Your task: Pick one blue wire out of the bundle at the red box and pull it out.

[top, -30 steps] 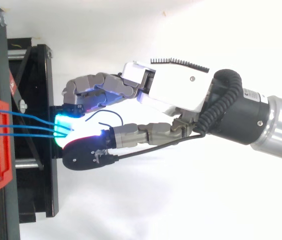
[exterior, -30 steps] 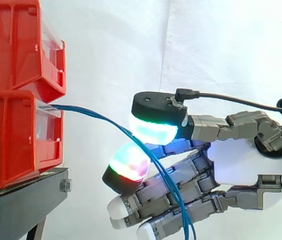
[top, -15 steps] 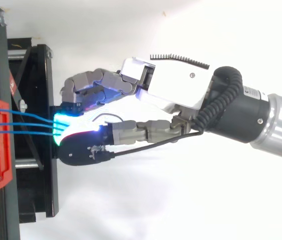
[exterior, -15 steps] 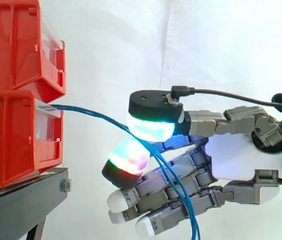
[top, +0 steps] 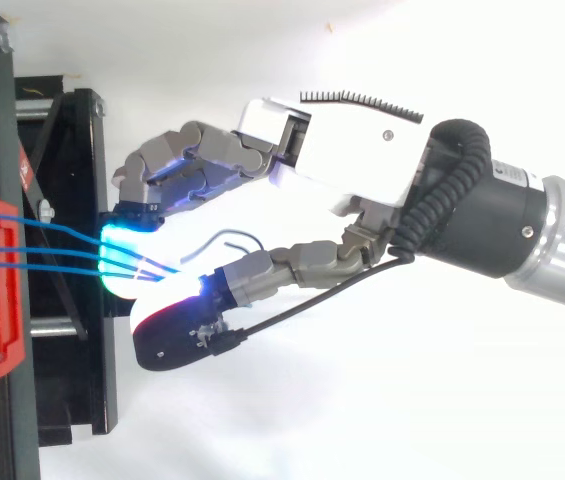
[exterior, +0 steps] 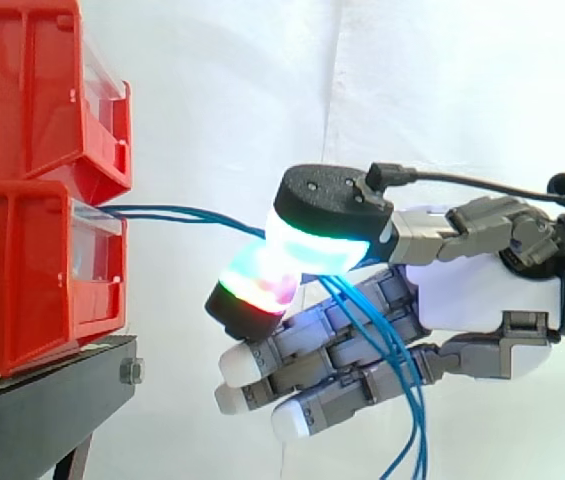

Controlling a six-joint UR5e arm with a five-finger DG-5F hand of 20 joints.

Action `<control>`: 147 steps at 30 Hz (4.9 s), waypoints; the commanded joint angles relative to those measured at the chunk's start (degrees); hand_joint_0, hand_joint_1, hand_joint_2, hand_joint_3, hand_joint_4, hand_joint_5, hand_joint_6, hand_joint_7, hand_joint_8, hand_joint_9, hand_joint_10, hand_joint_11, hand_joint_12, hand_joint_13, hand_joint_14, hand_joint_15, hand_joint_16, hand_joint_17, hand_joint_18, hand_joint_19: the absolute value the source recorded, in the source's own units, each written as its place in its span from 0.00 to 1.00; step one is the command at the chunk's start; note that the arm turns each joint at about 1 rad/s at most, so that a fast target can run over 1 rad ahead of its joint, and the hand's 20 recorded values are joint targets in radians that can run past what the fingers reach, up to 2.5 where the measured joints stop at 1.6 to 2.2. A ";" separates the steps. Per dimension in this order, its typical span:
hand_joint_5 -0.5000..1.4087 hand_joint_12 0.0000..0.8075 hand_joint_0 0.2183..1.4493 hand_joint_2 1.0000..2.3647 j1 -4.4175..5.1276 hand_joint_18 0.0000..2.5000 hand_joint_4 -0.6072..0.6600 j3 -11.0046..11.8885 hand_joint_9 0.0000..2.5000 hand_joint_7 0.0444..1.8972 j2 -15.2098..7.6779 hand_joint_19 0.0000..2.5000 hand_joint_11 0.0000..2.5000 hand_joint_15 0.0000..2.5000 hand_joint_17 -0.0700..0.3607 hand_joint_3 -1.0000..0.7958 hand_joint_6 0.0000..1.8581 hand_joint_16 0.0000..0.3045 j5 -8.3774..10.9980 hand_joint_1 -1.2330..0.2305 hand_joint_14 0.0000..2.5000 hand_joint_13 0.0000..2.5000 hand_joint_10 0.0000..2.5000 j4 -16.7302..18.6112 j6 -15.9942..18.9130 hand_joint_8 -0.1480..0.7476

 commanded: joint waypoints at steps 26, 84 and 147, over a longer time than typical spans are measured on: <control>0.18 0.59 0.26 0.00 -0.13 0.28 0.75 0.05 0.33 0.53 0.74 0.15 0.17 0.07 0.50 0.32 0.40 0.21 0.00 0.43 0.00 0.22 0.01 -0.03 -0.29 0.63; 0.15 0.56 0.45 0.00 -0.13 0.29 0.69 -0.04 0.26 0.49 0.74 0.10 0.20 0.05 0.48 0.28 0.47 0.20 0.18 0.20 0.00 0.21 0.00 -0.03 -0.03 0.55; 0.18 0.65 0.31 0.01 0.14 0.33 0.62 -2.76 0.37 0.59 8.39 0.13 0.22 0.08 0.54 0.58 0.49 0.24 1.05 0.36 0.00 0.25 0.00 -14.09 -3.81 0.67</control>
